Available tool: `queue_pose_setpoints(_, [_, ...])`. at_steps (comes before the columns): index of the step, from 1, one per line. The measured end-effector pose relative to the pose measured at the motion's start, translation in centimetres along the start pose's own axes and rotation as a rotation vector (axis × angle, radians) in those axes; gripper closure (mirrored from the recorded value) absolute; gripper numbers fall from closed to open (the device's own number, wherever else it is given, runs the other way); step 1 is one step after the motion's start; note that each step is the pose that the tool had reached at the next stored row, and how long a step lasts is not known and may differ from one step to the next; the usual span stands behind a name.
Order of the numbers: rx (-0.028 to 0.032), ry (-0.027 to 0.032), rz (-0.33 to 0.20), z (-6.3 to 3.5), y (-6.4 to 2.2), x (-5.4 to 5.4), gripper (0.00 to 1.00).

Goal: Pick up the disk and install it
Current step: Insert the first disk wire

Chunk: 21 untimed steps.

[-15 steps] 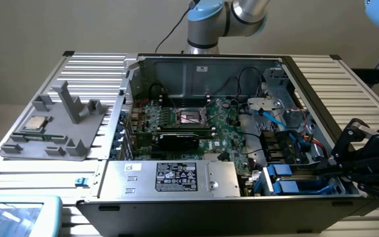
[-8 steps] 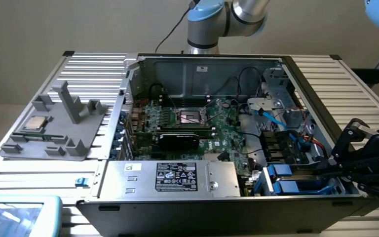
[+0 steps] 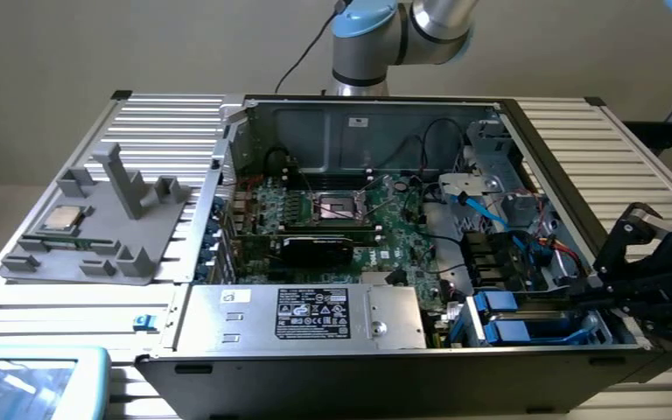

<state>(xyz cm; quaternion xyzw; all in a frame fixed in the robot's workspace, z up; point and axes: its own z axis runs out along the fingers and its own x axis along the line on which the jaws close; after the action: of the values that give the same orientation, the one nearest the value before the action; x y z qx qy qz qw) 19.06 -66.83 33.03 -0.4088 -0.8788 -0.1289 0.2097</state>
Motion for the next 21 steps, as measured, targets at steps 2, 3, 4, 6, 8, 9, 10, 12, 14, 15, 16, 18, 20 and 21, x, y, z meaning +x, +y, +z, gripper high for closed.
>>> queue_pose_setpoints(2, [-0.0015, -0.0029, -0.001, -0.28, 0.01, 0.2, 0.84])
queue_pose_setpoints(3, [-0.0021, -0.0053, -0.001, -0.31, 0.0, 0.2, 0.84])
queue_pose_setpoints(4, [-0.0025, -0.0087, -0.001, -0.32, -0.02, 0.2, 0.84])
queue_pose_setpoints(6, [0.0012, -0.026, 0.0, -0.3, -0.12, 0.3, 0.84])
queue_pose_setpoints(8, [0.0076, -0.0493, 0.001, -0.24, -0.23, 0.4, 0.84])
queue_pose_setpoints(9, [0.0114, -0.0615, 0.003, -0.22, -0.28, 0.5, 0.84])
queue_pose_setpoints(10, [0.0149, -0.0716, 0.004, -0.19, -0.32, 0.5, 0.84])
queue_pose_setpoints(12, [0.0162, -0.0739, 0.004, -0.19, -0.32, 0.5, 0.84])
queue_pose_setpoints(14, [0.0162, -0.0741, 0.004, -0.19, -0.3, 0.5, 0.84])
queue_pose_setpoints(15, [0.0166, -0.0748, 0.004, -0.21, -0.29, 0.6, 0.84])
queue_pose_setpoints(16, [0.0167, -0.0762, 0.005, -0.26, -0.3, 0.7, 0.84])
queue_pose_setpoints(18, [0.0168, -0.0805, 0.004, -0.36, -0.31, 0.9, 0.84])
queue_pose_setpoints(20, [0.0154, -0.0854, 0.003, -0.37, -0.39, 1.1, 0.84])
queue_pose_setpoints(21, [0.0142, -0.0877, 0.003, -0.33, -0.45, 1.2, 0.84])
